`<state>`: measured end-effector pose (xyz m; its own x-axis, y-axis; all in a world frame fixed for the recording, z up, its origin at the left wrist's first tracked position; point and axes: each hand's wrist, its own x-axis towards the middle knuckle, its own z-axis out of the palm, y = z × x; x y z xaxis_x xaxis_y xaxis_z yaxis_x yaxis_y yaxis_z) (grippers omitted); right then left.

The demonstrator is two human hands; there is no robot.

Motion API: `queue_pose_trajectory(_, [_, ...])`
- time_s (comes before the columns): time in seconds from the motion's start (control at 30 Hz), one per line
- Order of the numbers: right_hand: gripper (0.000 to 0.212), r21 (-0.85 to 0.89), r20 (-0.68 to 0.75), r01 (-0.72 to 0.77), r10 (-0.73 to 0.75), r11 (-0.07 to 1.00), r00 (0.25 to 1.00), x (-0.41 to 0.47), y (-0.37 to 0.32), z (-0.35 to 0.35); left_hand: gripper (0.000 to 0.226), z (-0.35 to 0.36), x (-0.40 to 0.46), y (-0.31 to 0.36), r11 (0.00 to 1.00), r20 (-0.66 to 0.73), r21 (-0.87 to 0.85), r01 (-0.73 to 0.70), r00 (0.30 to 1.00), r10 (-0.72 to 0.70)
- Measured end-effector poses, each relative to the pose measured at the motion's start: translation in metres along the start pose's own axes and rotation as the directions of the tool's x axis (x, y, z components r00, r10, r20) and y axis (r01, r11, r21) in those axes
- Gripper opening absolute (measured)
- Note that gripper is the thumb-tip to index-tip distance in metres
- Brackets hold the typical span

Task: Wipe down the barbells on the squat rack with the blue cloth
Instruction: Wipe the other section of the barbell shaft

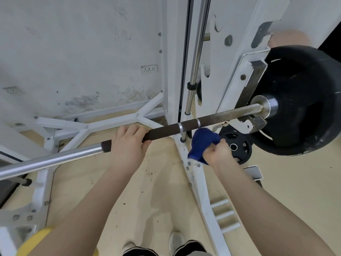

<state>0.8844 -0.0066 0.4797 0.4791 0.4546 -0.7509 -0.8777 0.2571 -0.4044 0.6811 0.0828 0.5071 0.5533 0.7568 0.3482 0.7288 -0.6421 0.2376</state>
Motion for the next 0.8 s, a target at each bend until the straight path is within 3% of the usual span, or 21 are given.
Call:
queue_pose_trajectory(0.1, [0.033, 0.201, 0.228, -0.066, 0.019, 0.977, 0.973, -0.005, 0.005, 0.017, 0.025, 0.0, -0.001, -0.001, 1.0, -0.002, -0.004, -0.009, 1.0, 0.009])
queue_pose_trajectory(0.2, [0.035, 0.131, 0.335, -0.015, -0.03, 0.991, 0.942, -0.013, 0.025, 0.018, 0.025, 0.001, -0.002, -0.002, 1.0, -0.004, -0.002, -0.016, 1.0, 0.016])
queue_pose_trajectory(0.3, [0.032, -0.01, 0.328, -0.012, 0.015, 1.0, 0.945, -0.016, 0.033, 0.019, 0.024, 0.002, -0.001, -0.004, 1.0, 0.0, -0.018, -0.019, 1.0, 0.019])
queue_pose_trajectory(0.53, [0.024, 0.036, 0.118, 0.111, -0.115, 0.993, 0.986, -0.002, 0.008, 0.027, 0.024, -0.001, -0.001, -0.007, 0.997, 0.044, -0.06, -0.039, 0.998, 0.042])
queue_pose_trajectory(0.6, [0.03, 0.022, 0.166, 0.082, -0.084, 0.996, 0.983, -0.006, 0.037, 0.033, 0.026, -0.001, -0.001, -0.009, 0.997, 0.053, -0.064, -0.047, 0.997, 0.05])
queue_pose_trajectory(0.7, [0.033, -0.137, 0.305, 0.022, 0.021, 0.99, 0.952, -0.025, 0.081, 0.034, 0.027, -0.001, -0.001, -0.013, 0.996, 0.063, -0.033, -0.077, 0.995, 0.079])
queue_pose_trajectory(0.8, [0.031, -0.224, 0.321, 0.071, 0.005, 0.972, 0.947, -0.034, 0.078, 0.033, 0.027, -0.006, 0.003, -0.015, 0.994, 0.1, -0.055, -0.097, 0.99, 0.102])
